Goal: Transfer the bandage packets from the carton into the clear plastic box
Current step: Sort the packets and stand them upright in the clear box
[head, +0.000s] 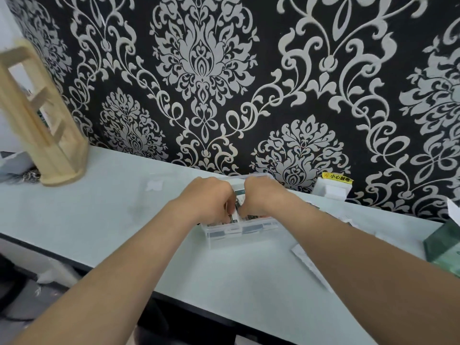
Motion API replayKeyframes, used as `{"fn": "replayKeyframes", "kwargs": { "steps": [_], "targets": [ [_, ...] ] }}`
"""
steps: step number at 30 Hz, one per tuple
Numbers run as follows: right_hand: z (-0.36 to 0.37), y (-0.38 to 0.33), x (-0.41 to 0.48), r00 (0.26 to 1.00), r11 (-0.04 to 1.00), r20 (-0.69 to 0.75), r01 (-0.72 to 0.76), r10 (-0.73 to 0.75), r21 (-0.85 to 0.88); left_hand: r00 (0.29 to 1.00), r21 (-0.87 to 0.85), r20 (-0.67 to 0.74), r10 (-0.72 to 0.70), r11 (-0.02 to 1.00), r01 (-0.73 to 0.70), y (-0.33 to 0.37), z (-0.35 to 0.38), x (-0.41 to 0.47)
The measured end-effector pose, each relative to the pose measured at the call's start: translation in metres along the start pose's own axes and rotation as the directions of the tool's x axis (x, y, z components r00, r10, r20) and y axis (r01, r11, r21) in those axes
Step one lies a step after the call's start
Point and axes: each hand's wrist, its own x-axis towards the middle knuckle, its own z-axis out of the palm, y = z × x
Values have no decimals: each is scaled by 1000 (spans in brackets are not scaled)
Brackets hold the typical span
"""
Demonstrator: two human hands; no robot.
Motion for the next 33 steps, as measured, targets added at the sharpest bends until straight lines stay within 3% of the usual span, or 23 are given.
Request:
{"fn": "replayKeyframes", "kwargs": {
  "steps": [33],
  "targets": [
    [3,4,7,1000,999,5,-29,29,14,998,-122,-66,3,992,-11,-1,4,7]
  ]
}}
